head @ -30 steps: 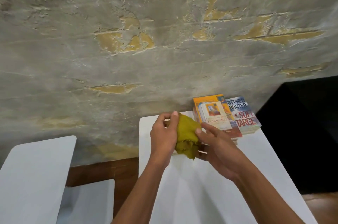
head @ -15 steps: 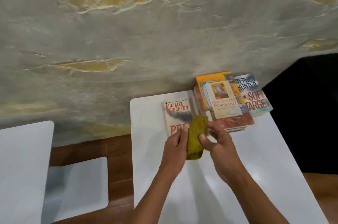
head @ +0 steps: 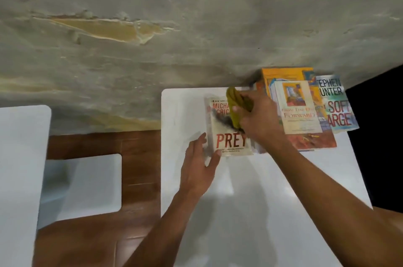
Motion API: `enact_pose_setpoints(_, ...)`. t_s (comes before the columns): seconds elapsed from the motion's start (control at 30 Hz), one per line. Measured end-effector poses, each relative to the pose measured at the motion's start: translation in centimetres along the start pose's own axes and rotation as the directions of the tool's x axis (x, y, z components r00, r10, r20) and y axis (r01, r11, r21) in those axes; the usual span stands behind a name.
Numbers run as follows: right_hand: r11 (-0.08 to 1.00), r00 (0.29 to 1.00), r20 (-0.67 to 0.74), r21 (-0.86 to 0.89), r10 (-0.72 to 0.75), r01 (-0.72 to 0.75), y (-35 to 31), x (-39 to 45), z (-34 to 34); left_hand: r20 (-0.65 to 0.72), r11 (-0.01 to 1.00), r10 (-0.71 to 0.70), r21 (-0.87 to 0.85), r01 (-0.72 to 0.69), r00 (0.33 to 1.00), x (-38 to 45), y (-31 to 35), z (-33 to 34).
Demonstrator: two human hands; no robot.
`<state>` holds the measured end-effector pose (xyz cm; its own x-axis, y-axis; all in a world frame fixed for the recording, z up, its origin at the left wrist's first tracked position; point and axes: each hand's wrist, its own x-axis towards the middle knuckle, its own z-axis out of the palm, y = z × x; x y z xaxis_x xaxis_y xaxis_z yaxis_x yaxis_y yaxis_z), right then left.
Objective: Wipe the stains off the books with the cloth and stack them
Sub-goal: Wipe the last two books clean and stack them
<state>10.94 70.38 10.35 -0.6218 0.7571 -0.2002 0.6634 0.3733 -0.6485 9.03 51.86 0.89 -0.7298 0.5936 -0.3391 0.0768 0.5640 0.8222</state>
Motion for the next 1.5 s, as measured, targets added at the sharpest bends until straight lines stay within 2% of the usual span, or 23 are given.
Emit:
enact_pose_setpoints(0.07,0.974,0.994,0.005,-0.199,-0.112,0.111,-0.2,1.8,0.9,0.012,0.996,0.047,0.081,-0.047,0.999,0.3,-0.9,0.4)
enact_pose_setpoints(0.2,0.874,0.969,0.097,-0.419,-0.229,0.248,0.1,3.8,2.6,-0.064,0.986,0.137,0.109,-0.13,0.988,0.9,-1.9,1.3)
enact_pose_setpoints(0.33,0.801,0.935,0.179,-0.482,-0.307,0.356,0.0,4.6,3.3,-0.161,0.964,0.212,0.195,-0.18,0.964,1.4,-2.5,2.1)
enact_pose_setpoints(0.5,0.72,0.896,0.249,-0.534,-0.368,0.444,0.5,4.5,4.2,-0.178,0.942,0.267,0.253,-0.218,0.947,1.5,-3.4,2.5)
enact_pose_setpoints(0.6,0.746,0.903,0.261,-0.51,-0.34,0.428,0.6,4.7,4.2,-0.174,0.932,0.29,0.275,-0.236,0.941,1.7,-3.7,2.4)
enact_pose_setpoints(0.73,0.74,0.876,0.287,-0.47,-0.387,0.481,0.9,4.5,4.3,-0.165,0.923,0.306,0.292,-0.25,0.938,1.7,-4.1,2.4)
enact_pose_setpoints(0.87,0.668,0.82,0.405,-0.482,-0.404,0.567,1.2,3.7,3.9,-0.157,0.932,0.289,0.272,-0.24,0.944,1.6,-4.2,2.5)
enact_pose_setpoints(0.97,0.668,0.812,0.414,-0.469,-0.411,0.578,1.7,2.4,3.7,-0.148,0.939,0.27,0.26,-0.226,0.951,1.6,-3.7,2.4)
enact_pose_setpoints(1.07,0.693,0.815,0.429,-0.446,-0.39,0.567,2.2,1.1,3.7,-0.164,0.971,0.219,0.134,-0.199,0.962,1.2,-3.2,2.0)
enact_pose_setpoints(1.17,0.693,0.81,0.4,-0.43,-0.429,0.579,3.0,-0.3,4.0,-0.196,0.988,0.146,-0.014,-0.152,0.97,1.1,-3.4,1.6)
enact_pose_setpoints(1.23,0.735,0.823,0.365,-0.383,-0.436,0.56,3.5,-1.3,4.0,-0.233,0.988,0.138,-0.034,-0.15,0.963,1.0,-3.4,1.5)
enact_pose_setpoints(1.37,0.665,0.769,0.388,-0.39,-0.508,0.637,4.6,-3.3,4.1,-0.264,0.988,0.127,-0.053,-0.146,0.956,0.9,-3.5,1.7)
enact_pose_setpoints(1.5,0.691,0.766,0.402,-0.345,-0.502,0.635,5.1,-5.2,4.2,-0.269,0.985,0.126,-0.078,-0.152,0.955,1.0,-3.6,1.7)
